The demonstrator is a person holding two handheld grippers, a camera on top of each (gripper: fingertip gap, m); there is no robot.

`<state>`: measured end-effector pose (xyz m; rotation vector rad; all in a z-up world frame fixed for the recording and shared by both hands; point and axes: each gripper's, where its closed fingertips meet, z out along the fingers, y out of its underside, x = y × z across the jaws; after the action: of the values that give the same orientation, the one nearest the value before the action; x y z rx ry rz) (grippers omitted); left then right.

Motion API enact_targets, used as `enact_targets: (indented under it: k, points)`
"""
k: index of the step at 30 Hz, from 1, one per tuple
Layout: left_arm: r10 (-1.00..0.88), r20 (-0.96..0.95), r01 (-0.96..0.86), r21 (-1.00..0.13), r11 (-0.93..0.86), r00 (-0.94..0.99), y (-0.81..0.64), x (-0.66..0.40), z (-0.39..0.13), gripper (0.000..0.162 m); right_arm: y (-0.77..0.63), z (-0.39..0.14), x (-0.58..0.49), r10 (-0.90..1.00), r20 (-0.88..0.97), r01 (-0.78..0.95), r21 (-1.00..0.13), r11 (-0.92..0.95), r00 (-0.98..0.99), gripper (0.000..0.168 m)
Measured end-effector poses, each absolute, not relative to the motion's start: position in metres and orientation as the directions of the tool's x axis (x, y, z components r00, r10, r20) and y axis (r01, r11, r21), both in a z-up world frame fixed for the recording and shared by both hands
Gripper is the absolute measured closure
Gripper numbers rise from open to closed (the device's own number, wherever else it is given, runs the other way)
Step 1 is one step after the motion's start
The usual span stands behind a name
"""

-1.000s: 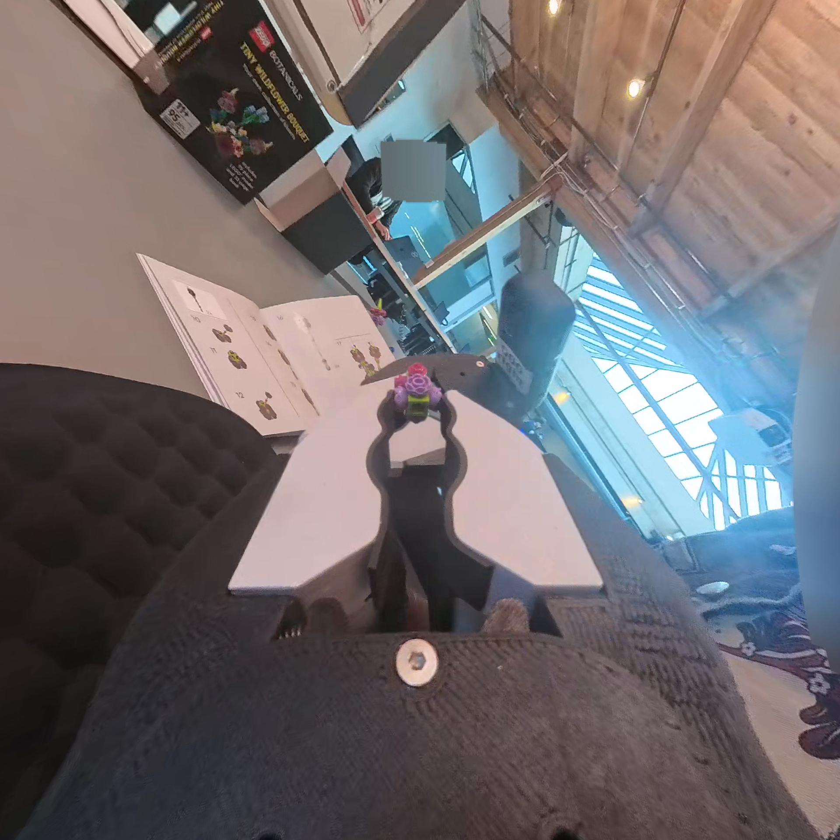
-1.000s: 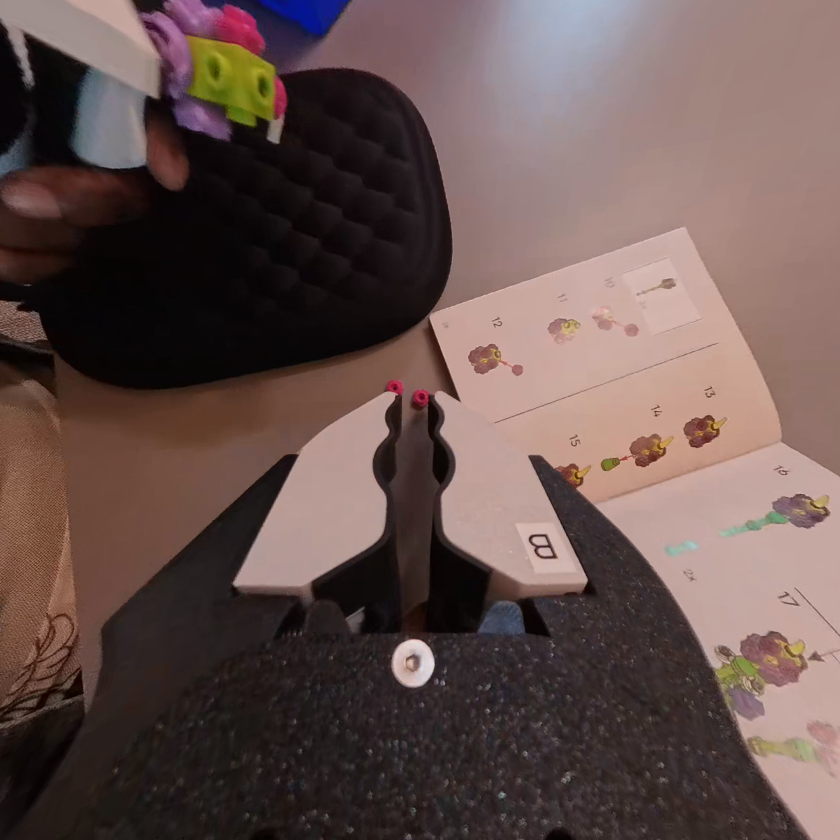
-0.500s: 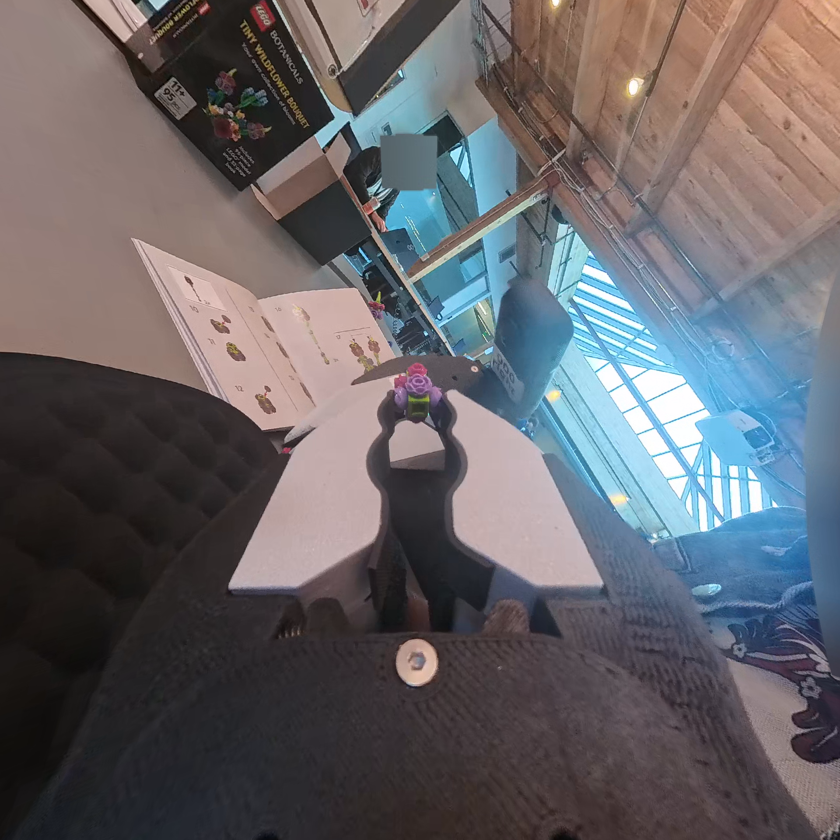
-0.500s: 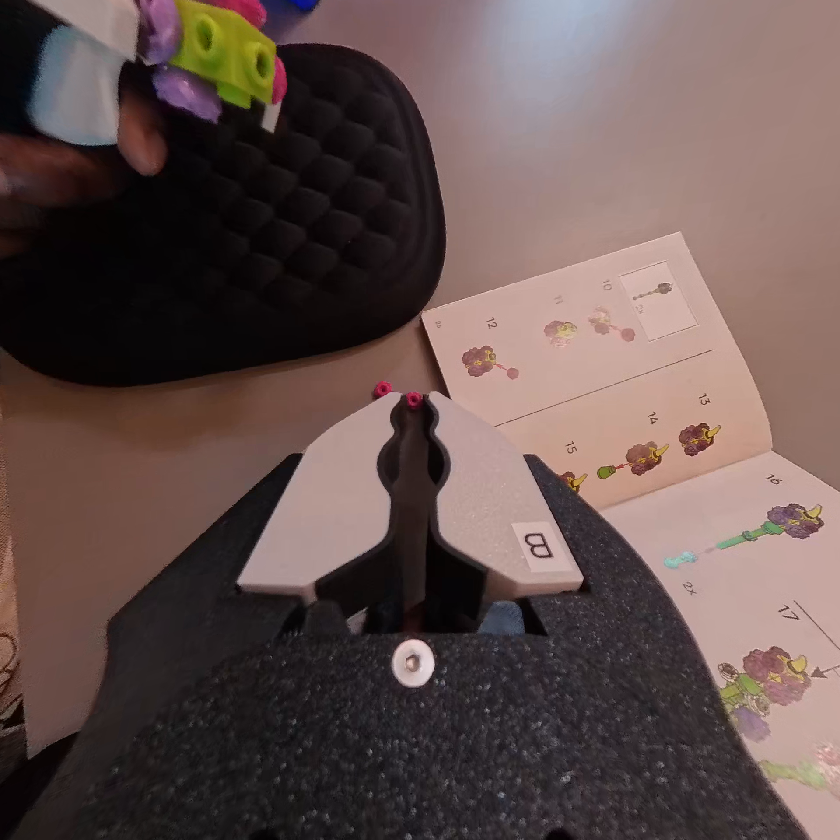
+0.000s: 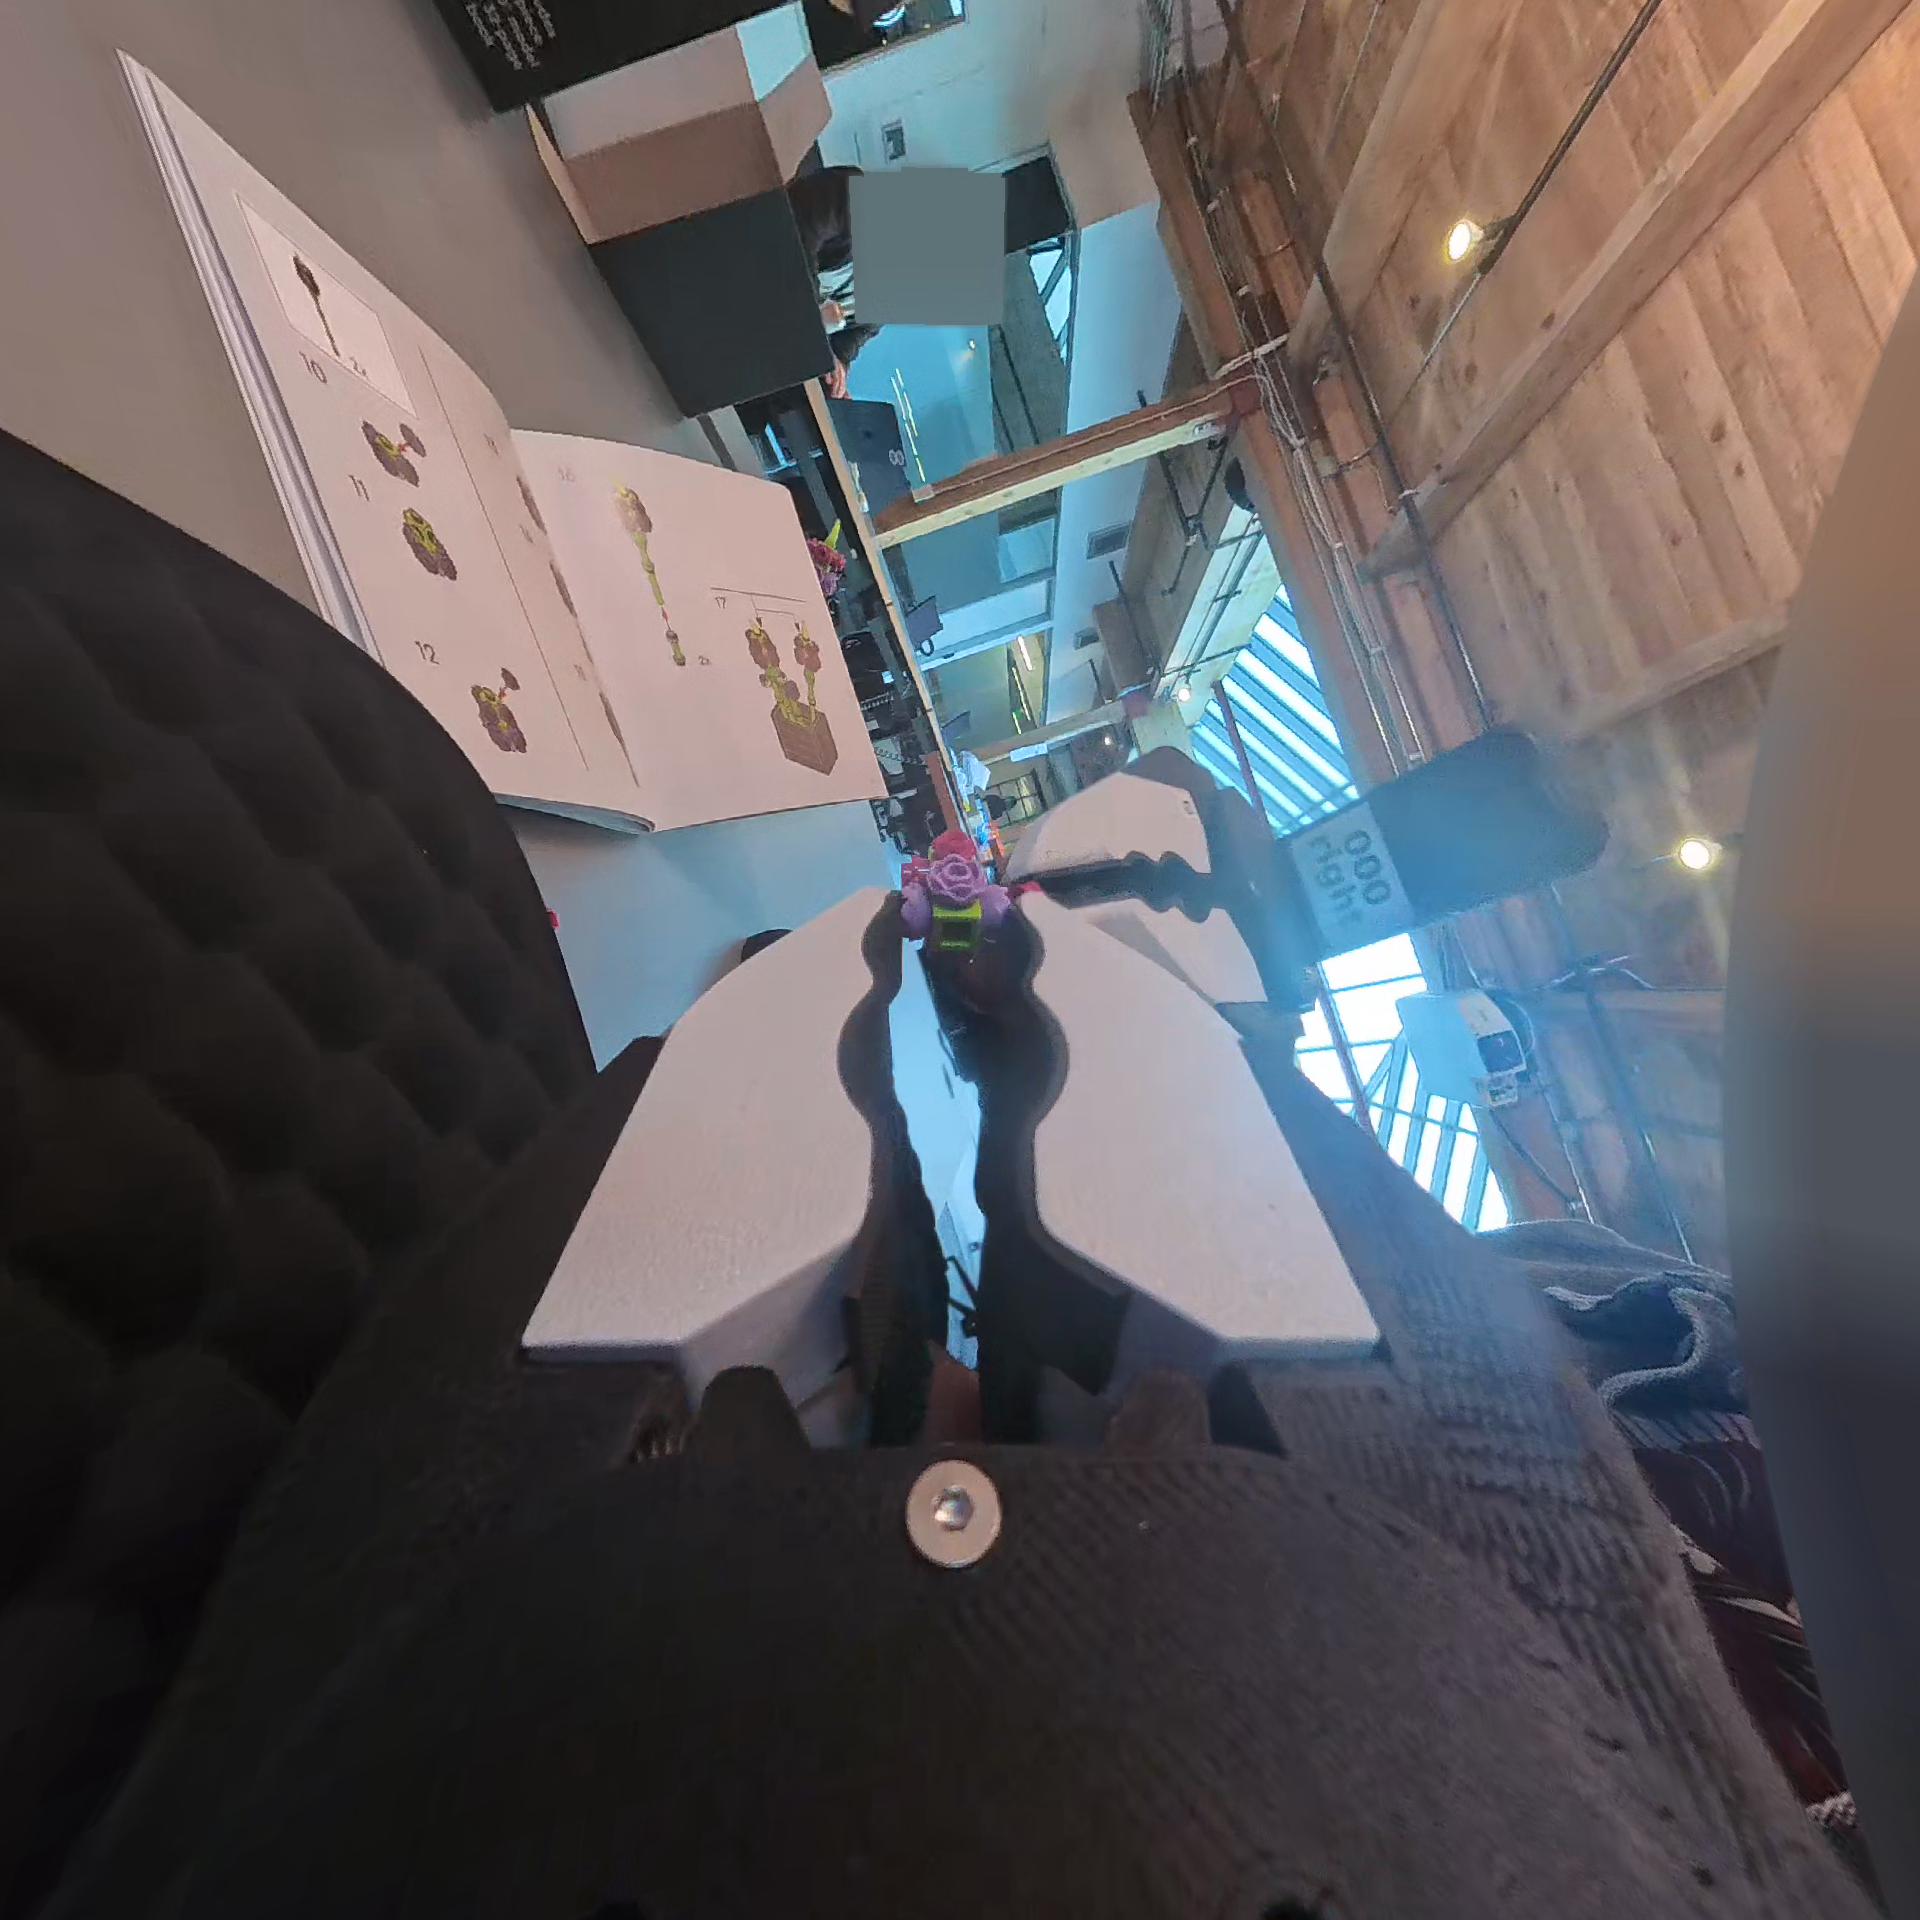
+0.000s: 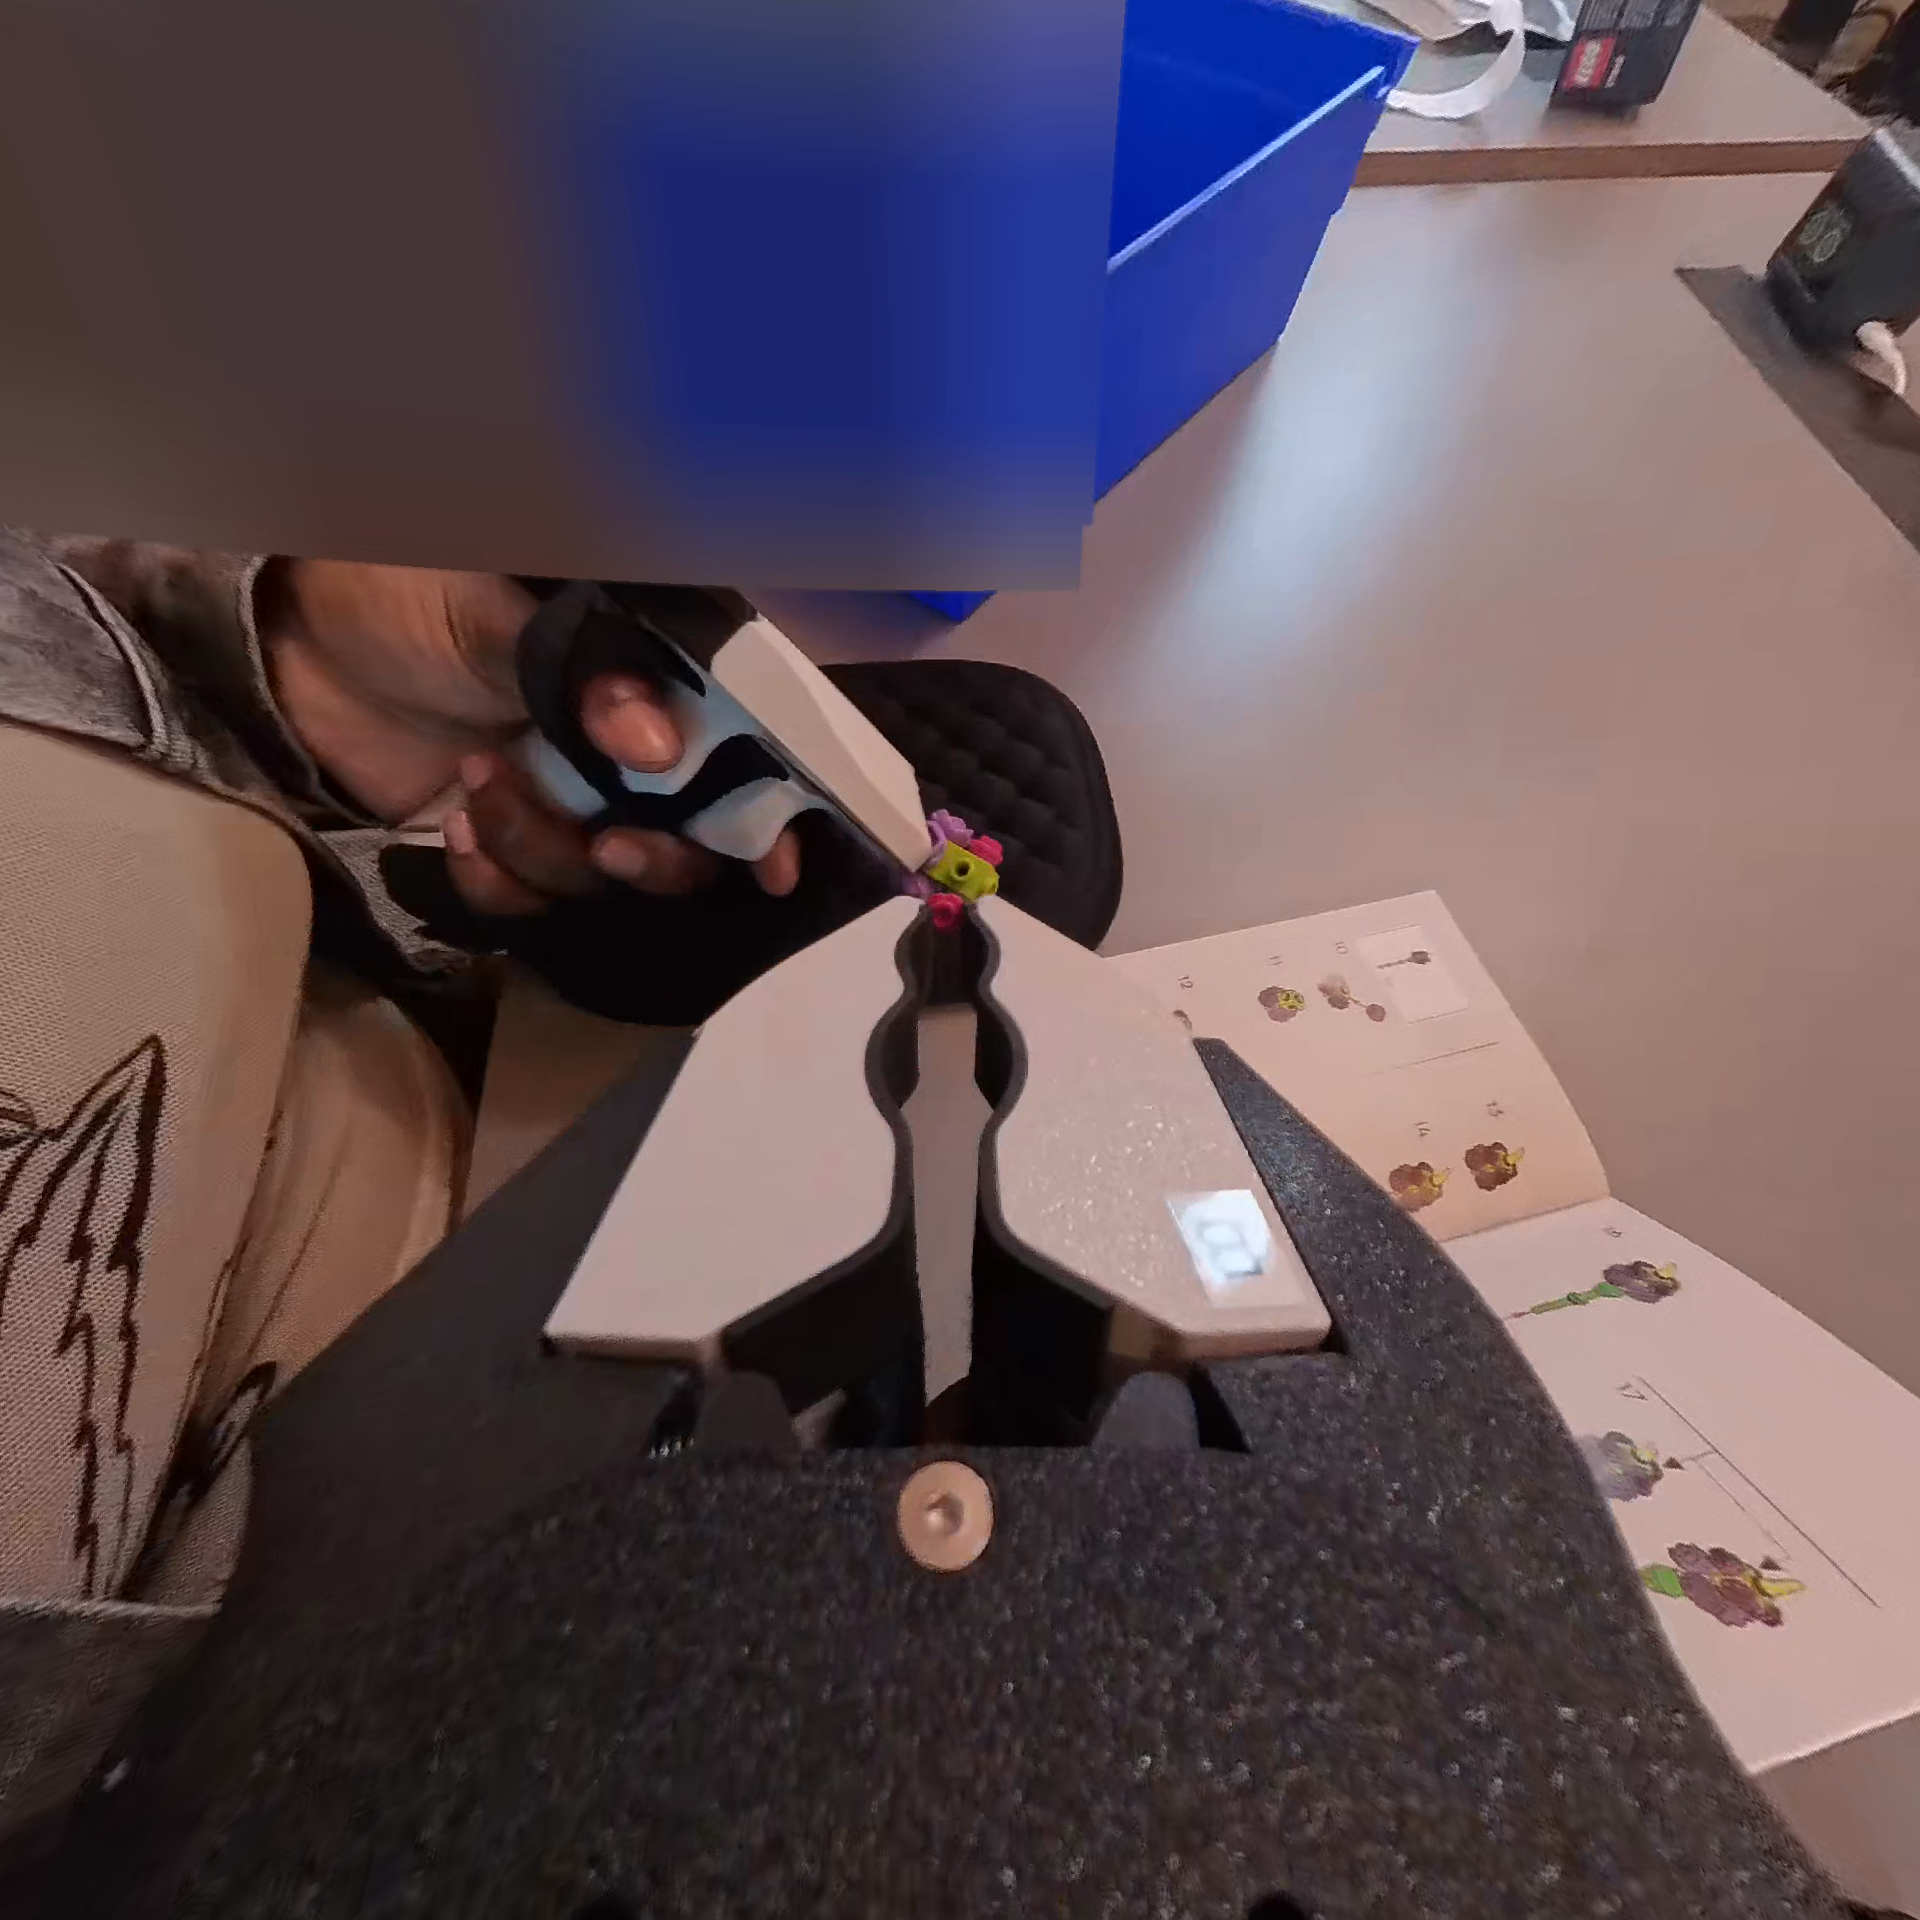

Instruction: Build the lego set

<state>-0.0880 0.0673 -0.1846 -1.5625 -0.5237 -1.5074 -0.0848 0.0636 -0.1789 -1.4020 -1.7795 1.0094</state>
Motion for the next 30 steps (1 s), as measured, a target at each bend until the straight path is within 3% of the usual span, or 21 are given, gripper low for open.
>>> enact_targets:
  k: [13, 17, 21, 30]
  points:
    - [-0.271, 0.896, 0.731, -0.444, -0.518, 0.352, 0.068, -0.078, -0.193, 0.144, 0.064, -0.192, -0.088, 0.965, 0.174, 0.538, -0.803, 0.256, -0.198, 0.164]
    - [-0.278, 0.844, 0.676, -0.534, -0.507, 0.458, 0.068, -0.074, -0.196, 0.144, 0.065, -0.193, -0.083, 0.959, 0.201, 0.545, -0.791, 0.279, -0.200, 0.165]
    - [-0.314, 0.768, 0.591, -0.633, -0.499, 0.558, 0.068, -0.067, -0.194, 0.146, 0.064, -0.191, -0.078, 0.962, 0.185, 0.531, -0.805, 0.267, -0.203, 0.165]
    - [-0.342, 0.682, 0.498, -0.717, -0.488, 0.647, 0.068, -0.061, -0.196, 0.145, 0.065, -0.192, -0.070, 0.984, 0.067, 0.502, -0.853, 0.141, -0.163, 0.165]
